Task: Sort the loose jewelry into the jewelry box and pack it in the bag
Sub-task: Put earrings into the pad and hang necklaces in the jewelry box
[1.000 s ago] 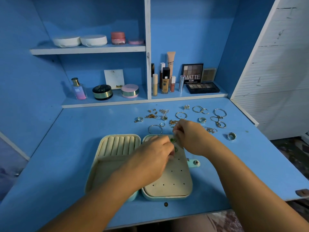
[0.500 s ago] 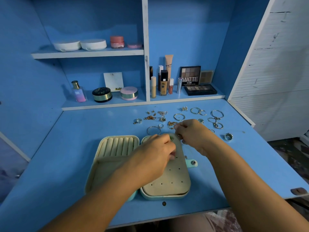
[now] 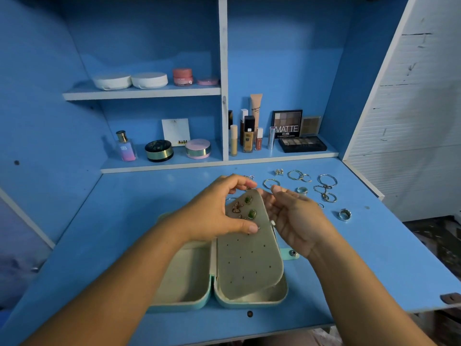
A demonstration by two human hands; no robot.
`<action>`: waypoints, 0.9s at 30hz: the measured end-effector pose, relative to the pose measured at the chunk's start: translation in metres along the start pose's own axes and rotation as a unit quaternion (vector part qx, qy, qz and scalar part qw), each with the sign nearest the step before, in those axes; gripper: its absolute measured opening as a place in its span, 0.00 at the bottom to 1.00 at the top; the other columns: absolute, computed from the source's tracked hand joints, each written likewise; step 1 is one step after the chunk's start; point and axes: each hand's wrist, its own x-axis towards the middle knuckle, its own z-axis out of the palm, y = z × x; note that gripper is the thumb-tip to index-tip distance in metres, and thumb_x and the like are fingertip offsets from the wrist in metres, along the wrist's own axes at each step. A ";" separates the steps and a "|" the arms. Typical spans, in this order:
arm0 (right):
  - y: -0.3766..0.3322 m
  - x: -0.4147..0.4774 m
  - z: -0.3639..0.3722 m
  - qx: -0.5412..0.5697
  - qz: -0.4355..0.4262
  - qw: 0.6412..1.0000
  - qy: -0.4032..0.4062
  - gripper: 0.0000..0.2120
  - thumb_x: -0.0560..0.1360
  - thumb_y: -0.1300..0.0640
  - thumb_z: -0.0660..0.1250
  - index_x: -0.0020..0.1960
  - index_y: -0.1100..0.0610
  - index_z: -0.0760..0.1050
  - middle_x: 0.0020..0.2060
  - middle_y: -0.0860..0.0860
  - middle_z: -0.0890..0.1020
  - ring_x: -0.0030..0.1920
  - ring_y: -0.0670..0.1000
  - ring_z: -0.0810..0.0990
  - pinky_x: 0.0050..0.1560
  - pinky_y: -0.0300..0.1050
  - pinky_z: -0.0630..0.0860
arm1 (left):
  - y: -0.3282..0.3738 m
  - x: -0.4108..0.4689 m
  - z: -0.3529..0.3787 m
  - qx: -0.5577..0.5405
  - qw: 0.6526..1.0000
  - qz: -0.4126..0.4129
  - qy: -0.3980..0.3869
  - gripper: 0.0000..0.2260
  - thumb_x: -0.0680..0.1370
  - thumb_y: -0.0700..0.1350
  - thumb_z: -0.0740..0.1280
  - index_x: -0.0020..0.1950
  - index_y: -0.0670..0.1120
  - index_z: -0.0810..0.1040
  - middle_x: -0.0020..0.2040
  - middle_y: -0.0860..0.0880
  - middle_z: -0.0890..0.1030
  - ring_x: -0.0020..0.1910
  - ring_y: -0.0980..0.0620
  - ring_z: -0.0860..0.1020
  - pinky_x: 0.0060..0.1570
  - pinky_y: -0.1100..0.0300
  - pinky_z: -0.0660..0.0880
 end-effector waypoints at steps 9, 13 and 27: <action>0.017 -0.014 0.012 0.019 -0.024 0.998 -0.060 0.04 0.78 0.61 0.60 0.48 0.61 0.72 0.56 0.63 0.80 0.54 0.53 0.81 0.60 0.47 0.76 | -0.006 -0.017 -0.024 -0.034 0.998 0.055 -0.025 0.24 0.72 0.46 0.76 0.63 0.64 0.75 0.67 0.63 0.71 0.68 0.65 0.69 0.65 0.54 0.71; 0.032 -0.018 0.017 0.003 -0.042 0.995 -0.086 0.04 0.75 0.61 0.61 0.46 0.62 0.72 0.52 0.62 0.82 0.52 0.53 0.82 0.57 0.44 0.78 | -0.011 -0.027 -0.029 -0.112 0.992 0.060 -0.016 0.21 0.71 0.43 0.76 0.58 0.61 0.77 0.67 0.60 0.73 0.69 0.62 0.70 0.66 0.46 0.72; 0.046 -0.024 -0.019 -0.776 -0.165 0.607 0.043 0.07 0.77 0.49 0.65 0.50 0.46 0.81 0.63 0.41 0.69 0.66 0.48 0.58 0.55 0.41 0.52 | -0.033 -0.036 -0.026 -0.254 0.964 0.077 0.007 0.21 0.69 0.40 0.74 0.55 0.61 0.79 0.66 0.62 0.76 0.70 0.58 0.70 0.63 0.57 0.74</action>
